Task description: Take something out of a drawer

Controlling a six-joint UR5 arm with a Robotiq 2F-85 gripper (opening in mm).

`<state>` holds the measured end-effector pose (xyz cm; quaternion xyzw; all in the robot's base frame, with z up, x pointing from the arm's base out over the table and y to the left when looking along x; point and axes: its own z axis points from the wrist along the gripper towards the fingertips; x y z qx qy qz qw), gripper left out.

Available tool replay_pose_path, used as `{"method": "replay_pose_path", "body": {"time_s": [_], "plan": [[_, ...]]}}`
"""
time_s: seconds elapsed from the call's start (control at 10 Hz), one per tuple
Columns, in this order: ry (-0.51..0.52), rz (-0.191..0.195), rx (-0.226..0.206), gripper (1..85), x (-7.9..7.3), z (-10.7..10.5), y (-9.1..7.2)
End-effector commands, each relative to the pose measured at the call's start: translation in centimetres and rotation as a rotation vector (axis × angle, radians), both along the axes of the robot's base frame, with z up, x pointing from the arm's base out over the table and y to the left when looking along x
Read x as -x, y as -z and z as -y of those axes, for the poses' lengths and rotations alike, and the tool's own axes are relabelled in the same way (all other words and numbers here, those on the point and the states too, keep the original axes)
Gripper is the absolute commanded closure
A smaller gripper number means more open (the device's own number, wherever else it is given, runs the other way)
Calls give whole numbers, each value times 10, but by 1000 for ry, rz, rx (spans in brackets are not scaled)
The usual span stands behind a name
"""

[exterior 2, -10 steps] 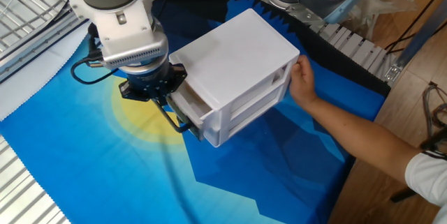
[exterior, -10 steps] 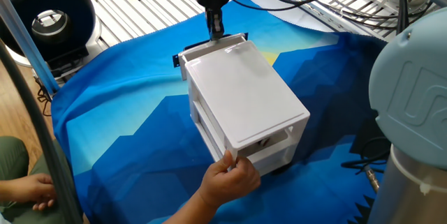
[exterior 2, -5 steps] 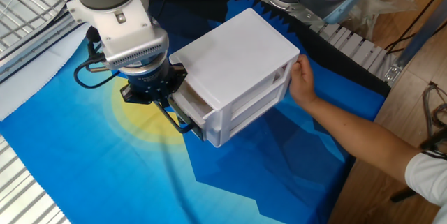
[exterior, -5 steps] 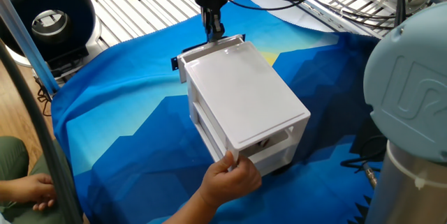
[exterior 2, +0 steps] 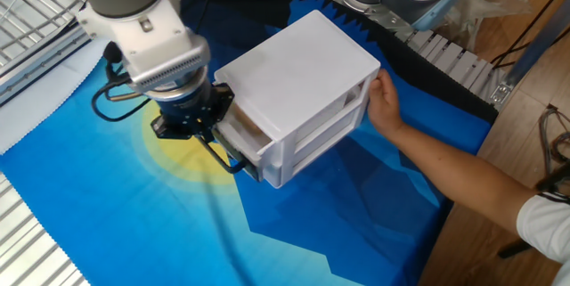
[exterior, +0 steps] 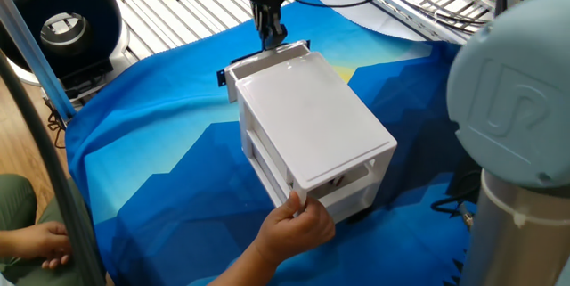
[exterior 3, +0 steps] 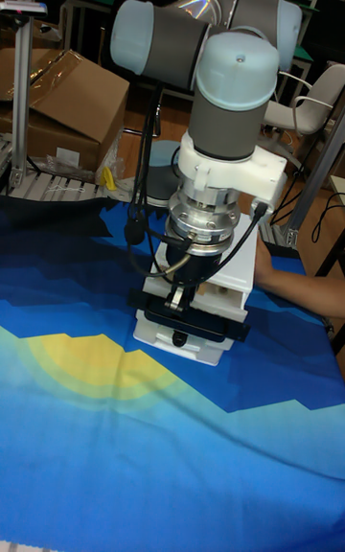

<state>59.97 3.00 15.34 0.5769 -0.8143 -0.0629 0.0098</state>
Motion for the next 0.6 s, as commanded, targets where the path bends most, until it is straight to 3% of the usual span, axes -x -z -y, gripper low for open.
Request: {"method": "replay_pose_path", "body": {"time_s": [0.0, 0.3, 0.5], "plan": [[-30, -1, -13, 843, -11, 4, -1], [-54, 9, -12, 843, -24, 1, 0], [-49, 5, -4, 843, -24, 1, -2]]}}
